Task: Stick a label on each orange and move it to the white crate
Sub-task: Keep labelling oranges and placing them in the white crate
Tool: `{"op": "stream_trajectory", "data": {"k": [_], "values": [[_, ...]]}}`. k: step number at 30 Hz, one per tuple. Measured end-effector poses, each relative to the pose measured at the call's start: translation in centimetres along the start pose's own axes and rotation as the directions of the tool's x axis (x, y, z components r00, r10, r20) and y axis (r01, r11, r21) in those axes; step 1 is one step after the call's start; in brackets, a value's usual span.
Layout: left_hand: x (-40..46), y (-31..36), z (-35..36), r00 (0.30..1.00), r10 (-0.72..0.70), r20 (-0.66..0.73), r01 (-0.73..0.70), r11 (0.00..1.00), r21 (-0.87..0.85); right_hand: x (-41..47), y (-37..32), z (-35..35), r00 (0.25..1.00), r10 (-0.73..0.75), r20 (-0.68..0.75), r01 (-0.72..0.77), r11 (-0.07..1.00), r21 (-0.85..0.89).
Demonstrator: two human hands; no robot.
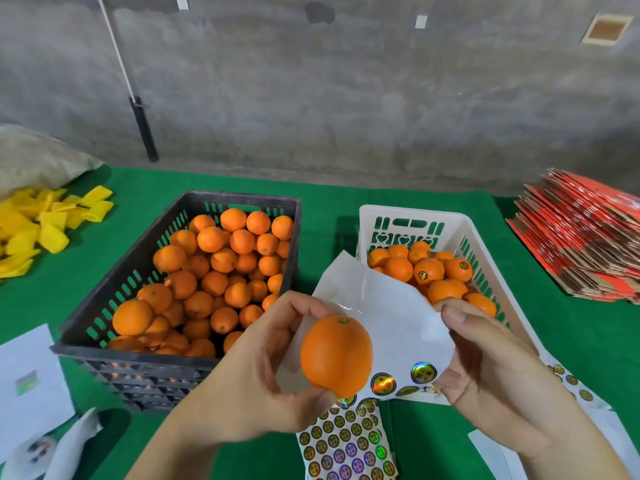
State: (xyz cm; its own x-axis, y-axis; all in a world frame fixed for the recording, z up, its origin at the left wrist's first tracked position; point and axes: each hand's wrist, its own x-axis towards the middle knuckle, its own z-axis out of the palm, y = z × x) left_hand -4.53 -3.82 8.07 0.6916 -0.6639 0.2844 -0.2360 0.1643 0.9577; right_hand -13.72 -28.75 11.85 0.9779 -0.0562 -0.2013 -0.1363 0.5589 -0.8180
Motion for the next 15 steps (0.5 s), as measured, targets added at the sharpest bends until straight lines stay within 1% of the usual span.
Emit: {"op": "stream_trajectory", "data": {"k": [2, 3, 4, 5, 6, 7, 8, 9, 10, 11, 12, 13, 14, 15], "values": [[-0.1, 0.0, 0.1, 1.0, -0.003, -0.004, 0.003, 1.0, 0.007, 0.2, 0.2, -0.1, 0.998, -0.005, -0.061, 0.004, 1.0, -0.015], [-0.1, 0.0, 0.1, 1.0, -0.002, -0.004, 0.002, 1.0, 0.01, 0.4, 0.3, 0.0, 0.991, -0.035, -0.128, 0.029, 0.998, -0.049], [0.0, -0.1, 0.1, 1.0, -0.002, -0.004, 0.002, 1.0, 0.013, 0.6, 0.5, -0.3, 0.973, -0.112, -0.202, 0.09, 0.99, -0.113], [-0.1, -0.1, 0.2, 1.0, -0.003, -0.008, 0.003, 1.0, 0.012, 0.8, 0.6, -0.8, 0.926, -0.241, -0.29, 0.178, 0.958, -0.226], [0.0, -0.1, 0.2, 1.0, -0.005, -0.016, 0.005, 1.0, 0.01, 0.9, 0.5, -1.2, 0.837, -0.416, -0.356, 0.281, 0.884, -0.373], [0.0, -0.1, 0.3, 1.0, -0.005, -0.026, 0.006, 1.0, 0.007, 0.8, 0.4, -1.3, 0.707, -0.596, -0.38, 0.352, 0.763, -0.542], [0.0, -0.1, 0.4, 0.999, -0.005, -0.038, 0.006, 1.0, 0.006, 0.6, 0.3, -1.1, 0.59, -0.746, -0.31, 0.421, 0.611, -0.67], [0.1, -0.1, 0.6, 0.999, -0.005, -0.049, 0.005, 1.0, 0.009, 0.2, 0.3, -0.3, 0.526, -0.83, -0.186, 0.497, 0.477, -0.725], [0.2, -0.1, 0.8, 0.998, -0.004, -0.058, 0.005, 1.0, 0.011, -0.1, 0.6, 0.6, 0.499, -0.866, -0.029, 0.561, 0.348, -0.751], [0.4, -0.1, 1.1, 0.998, -0.004, -0.067, 0.004, 1.0, 0.01, -0.2, 1.1, 1.7, 0.484, -0.863, 0.145, 0.592, 0.201, -0.781], [0.5, -0.1, 1.3, 0.997, -0.004, -0.077, 0.004, 1.0, 0.0, -0.1, 1.8, 2.5, 0.474, -0.824, 0.31, 0.607, 0.05, -0.793], [0.7, -0.1, 1.5, 0.996, -0.004, -0.088, 0.002, 1.0, -0.02, 0.0, 2.4, 3.0, 0.474, -0.771, 0.425, 0.622, -0.049, -0.781], [0.8, -0.1, 1.6, 0.995, -0.003, -0.096, -0.001, 0.999, -0.042, 0.3, 3.0, 3.2, 0.491, -0.735, 0.468, 0.627, -0.075, -0.776], [0.8, -0.1, 1.7, 0.994, -0.003, -0.105, -0.003, 0.998, -0.059, 0.4, 3.3, 3.2, 0.531, -0.715, 0.456, 0.629, -0.028, -0.777]]}}
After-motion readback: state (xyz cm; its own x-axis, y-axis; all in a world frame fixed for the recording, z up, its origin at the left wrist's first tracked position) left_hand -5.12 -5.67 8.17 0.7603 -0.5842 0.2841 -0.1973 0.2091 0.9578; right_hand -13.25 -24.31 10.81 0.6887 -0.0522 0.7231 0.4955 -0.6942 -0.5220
